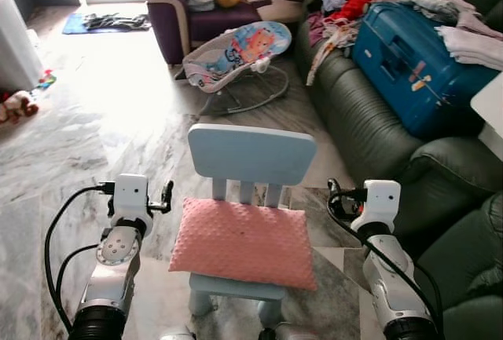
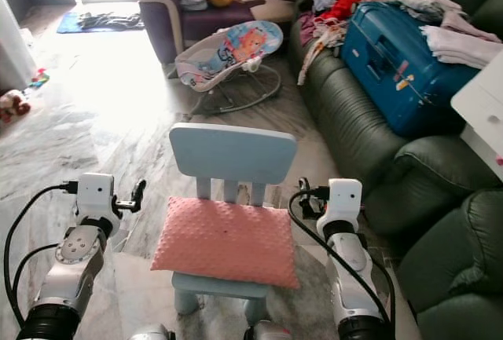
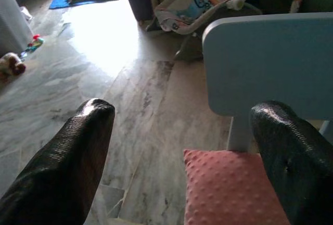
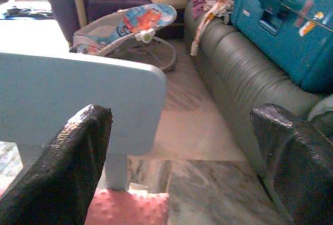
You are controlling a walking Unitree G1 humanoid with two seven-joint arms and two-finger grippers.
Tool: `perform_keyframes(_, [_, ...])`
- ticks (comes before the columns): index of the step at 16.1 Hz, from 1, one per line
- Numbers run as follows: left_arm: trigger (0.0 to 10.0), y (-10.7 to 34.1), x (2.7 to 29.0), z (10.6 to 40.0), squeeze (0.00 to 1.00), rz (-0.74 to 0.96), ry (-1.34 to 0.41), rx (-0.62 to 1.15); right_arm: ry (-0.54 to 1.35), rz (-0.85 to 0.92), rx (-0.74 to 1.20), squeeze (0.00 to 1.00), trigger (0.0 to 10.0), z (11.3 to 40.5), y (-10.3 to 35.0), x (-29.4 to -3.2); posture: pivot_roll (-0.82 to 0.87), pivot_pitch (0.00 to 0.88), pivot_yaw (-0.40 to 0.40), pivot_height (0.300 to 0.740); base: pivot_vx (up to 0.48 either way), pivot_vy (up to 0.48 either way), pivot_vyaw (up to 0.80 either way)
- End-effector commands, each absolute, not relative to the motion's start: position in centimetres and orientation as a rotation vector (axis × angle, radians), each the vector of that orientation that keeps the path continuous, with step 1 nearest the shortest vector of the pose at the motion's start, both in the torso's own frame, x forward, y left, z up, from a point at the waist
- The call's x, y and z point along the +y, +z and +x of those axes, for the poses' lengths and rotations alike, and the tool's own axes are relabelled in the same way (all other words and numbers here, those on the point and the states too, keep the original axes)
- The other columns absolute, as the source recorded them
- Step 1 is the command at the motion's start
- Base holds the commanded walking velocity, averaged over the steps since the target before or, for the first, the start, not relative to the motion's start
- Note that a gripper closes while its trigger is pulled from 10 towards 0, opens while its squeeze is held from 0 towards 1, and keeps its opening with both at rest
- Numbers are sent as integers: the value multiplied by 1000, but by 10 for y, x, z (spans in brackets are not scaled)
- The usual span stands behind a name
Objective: Move the pillow to the sofa
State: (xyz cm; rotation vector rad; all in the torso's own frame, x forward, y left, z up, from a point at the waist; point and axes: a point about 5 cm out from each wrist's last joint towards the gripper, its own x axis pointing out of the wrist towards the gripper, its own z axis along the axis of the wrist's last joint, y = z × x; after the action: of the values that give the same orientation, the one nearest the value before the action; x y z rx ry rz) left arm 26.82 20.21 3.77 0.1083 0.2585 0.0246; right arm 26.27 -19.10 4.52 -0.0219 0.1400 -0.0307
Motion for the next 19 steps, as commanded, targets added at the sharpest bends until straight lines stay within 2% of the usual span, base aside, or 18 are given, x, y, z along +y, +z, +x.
perform_keyframes(1, [10000,36,205,267,0,105,16,270,-19,-9,117,0,10000,266,52,-189,15,0,-36,740,0,0,0])
perform_keyframes(6, [10000,30,203,256,0,88,7,287,-3,-6,124,0,10000,262,53,-186,7,0,-41,740,0,0,0])
perform_keyframes(11, [10000,31,201,259,0,82,3,283,6,17,136,0,10000,263,53,-182,4,0,-37,740,0,0,0])
perform_keyframes(17, [10000,33,203,261,0,94,18,273,1,22,141,0,10000,262,53,-182,-1,0,-33,740,0,0,-800])
perform_keyframes(19, [10000,34,203,261,0,110,37,263,4,20,140,0,10000,262,54,-183,-3,0,-33,740,0,0,-319])
